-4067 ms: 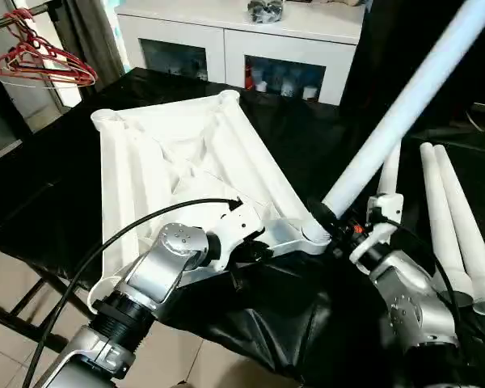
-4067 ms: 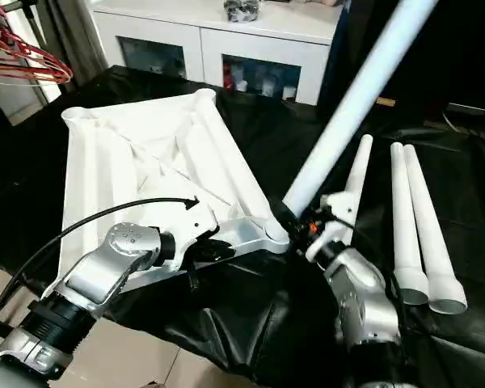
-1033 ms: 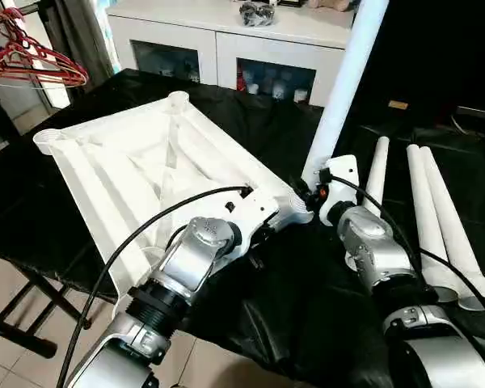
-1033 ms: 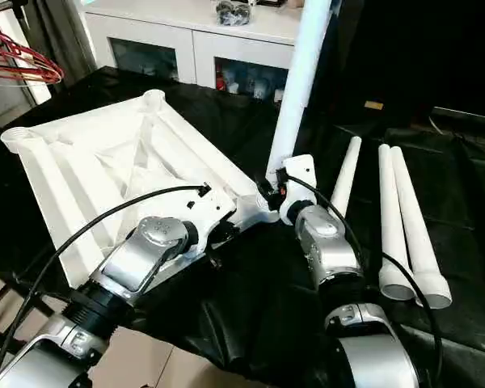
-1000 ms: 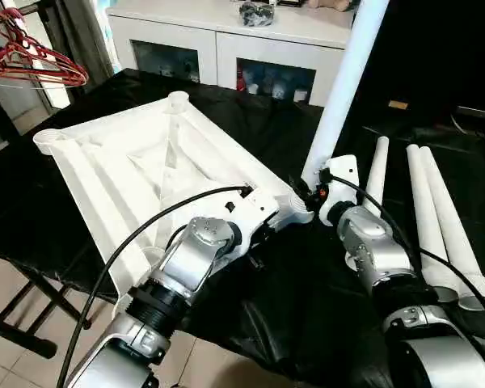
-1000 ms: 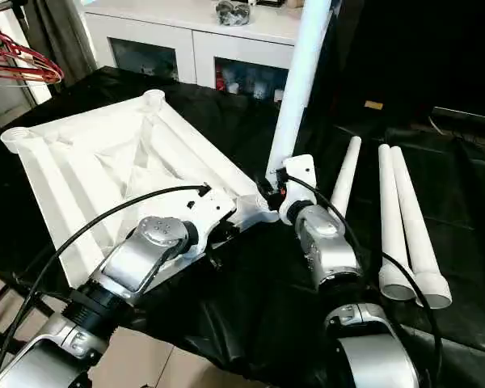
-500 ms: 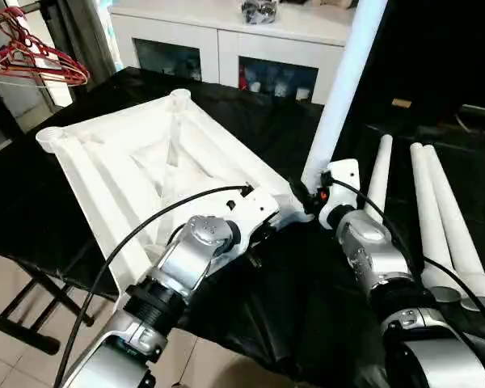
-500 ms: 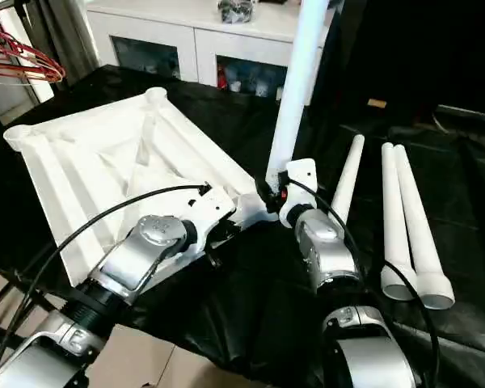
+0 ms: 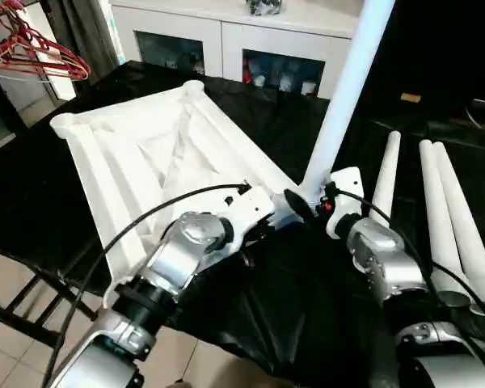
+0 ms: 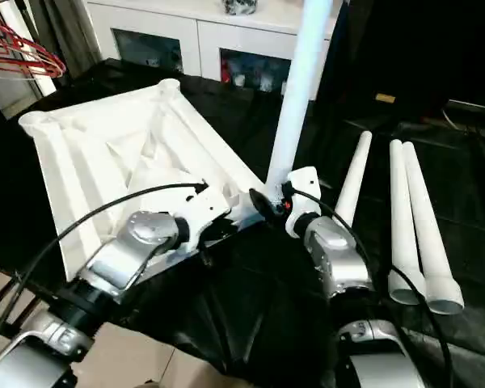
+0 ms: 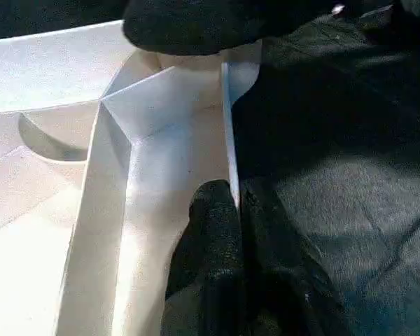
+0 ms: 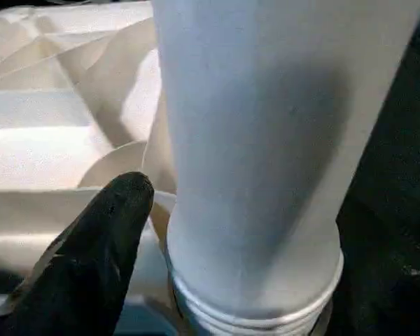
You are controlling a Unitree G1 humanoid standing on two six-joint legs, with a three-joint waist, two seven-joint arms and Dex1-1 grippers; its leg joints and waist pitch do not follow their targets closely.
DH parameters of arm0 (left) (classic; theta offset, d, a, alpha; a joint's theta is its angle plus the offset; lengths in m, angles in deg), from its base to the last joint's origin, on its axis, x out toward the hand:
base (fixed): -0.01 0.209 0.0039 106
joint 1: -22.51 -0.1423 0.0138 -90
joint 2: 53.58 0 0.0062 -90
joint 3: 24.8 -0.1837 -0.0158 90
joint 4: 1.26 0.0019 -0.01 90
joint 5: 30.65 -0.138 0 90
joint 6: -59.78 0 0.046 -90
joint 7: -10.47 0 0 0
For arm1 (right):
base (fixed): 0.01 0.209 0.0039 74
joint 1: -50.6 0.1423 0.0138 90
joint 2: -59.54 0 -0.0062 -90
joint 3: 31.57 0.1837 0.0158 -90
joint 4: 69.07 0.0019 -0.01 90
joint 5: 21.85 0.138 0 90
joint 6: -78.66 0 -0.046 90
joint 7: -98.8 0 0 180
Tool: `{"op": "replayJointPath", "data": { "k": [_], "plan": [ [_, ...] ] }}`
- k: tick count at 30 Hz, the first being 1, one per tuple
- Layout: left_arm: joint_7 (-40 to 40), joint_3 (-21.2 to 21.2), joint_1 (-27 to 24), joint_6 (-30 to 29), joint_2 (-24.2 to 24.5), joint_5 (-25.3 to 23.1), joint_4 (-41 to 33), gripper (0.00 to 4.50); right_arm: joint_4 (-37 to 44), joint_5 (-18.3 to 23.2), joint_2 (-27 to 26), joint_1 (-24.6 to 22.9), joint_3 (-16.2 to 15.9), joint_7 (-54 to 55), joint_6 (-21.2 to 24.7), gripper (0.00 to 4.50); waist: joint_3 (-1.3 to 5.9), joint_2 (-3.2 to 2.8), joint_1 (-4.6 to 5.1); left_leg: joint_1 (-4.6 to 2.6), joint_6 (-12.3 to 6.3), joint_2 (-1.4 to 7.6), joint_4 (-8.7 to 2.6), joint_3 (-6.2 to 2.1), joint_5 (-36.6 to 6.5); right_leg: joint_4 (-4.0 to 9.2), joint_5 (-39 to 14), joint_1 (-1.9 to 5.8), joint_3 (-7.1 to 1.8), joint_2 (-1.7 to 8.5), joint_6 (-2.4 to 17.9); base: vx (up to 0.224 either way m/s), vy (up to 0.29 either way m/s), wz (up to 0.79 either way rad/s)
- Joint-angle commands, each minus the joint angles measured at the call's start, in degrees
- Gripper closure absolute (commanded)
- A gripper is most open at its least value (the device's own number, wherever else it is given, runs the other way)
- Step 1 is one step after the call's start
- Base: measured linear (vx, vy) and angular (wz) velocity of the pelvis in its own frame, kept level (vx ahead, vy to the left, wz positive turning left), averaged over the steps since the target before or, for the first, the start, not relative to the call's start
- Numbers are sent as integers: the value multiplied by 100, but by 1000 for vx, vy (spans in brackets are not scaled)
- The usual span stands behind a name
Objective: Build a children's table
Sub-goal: Insert table leg to table base
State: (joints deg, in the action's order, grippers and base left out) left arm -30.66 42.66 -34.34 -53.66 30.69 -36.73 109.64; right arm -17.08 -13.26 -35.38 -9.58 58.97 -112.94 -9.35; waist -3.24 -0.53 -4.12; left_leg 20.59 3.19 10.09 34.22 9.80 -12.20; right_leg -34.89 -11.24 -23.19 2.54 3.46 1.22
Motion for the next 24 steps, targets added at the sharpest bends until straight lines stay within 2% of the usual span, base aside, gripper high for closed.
{"op": "replayJointPath", "data": {
  "k": [1, 3, 4, 6, 11, 16, 19, 21, 22, 24],
  "plan": [
    [-322, -171, -21, 287, 54, 119, -319, 450, 450, 38, 99, -178, -318, -592, 174, 66, 356, 14, -41, -2, -450, 297, -402, -75, -527, 358, -185, 367, -262, 474, 1510, 0, 0, 0],
    [-532, -188, -61, 374, 195, 154, -360, 450, 862, 126, 337, -352, -442, -1029, 304, 66, 366, 13, -66, -3, -505, 295, -389, -76, -443, 330, -21, 367, -262, 467, 1515, 0, 0, 0],
    [-624, -197, -79, 422, 257, 163, -377, 450, 1043, 157, 460, -431, -507, -1209, 382, 66, 365, -6, -76, -5, -519, 301, -389, -74, -447, 329, -29, 355, -264, 475, 1517, 0, 0, 0],
    [-826, -218, -119, 525, 366, 200, -424, 450, 1284, 189, 633, -534, -571, -1443, 505, 66, 353, 11, -94, -2, -510, 299, -394, -75, -448, 343, -110, 362, -265, 472, 1487, 0, 0, 0],
    [-1395, -267, -241, 752, 637, 362, -628, 450, 1618, 256, 895, -674, -588, -1795, 738, 66, 362, -2, -100, -11, -462, 302, -394, -83, -437, 332, -110, 357, -259, 471, 1511, 0, 0, 0],
    [-1832, -322, -336, 878, 913, 451, -782, 450, 1942, 322, 1114, -849, -659, -2124, 906, 66, 366, 2, -137, -14, -516, 306, -384, -78, -358, 303, 48, 356, -262, 469, 1535, 0, 0, 0],
    [-2017, -347, -366, 916, 1049, 467, -795, 450, 2113, 359, 1207, -949, -743, -2326, 989, 98, 361, 5, -142, -19, -474, 313, -388, -78, -439, 317, -106, 353, -263, 476, 1507, 0, 0, 0],
    [-2049, -344, -369, 940, 1080, 464, -779, 450, 2180, 363, 1233, -984, -776, -2405, 1038, 103, 360, 11, -137, -20, -421, 302, -390, -74, -464, 326, -218, 353, -262, 471, 1491, 0, 0, 0],
    [-2100, -323, -377, 972, 1123, 452, -756, 450, 2268, 359, 1257, -1036, -822, -2462, 1107, 128, 359, 14, -135, -17, -405, 301, -389, -74, -474, 325, -251, 356, -263, 471, 1483, 0, 0, 0],
    [-2125, -306, -383, 983, 1138, 443, -750, 450, 2273, 341, 1274, -1052, -857, -2473, 1111, 142, 370, 17, -146, -13, -409, 299, -383, -80, -391, 310, -172, 364, -265, 474, 1455, 0, 0, 0]
  ]
}}
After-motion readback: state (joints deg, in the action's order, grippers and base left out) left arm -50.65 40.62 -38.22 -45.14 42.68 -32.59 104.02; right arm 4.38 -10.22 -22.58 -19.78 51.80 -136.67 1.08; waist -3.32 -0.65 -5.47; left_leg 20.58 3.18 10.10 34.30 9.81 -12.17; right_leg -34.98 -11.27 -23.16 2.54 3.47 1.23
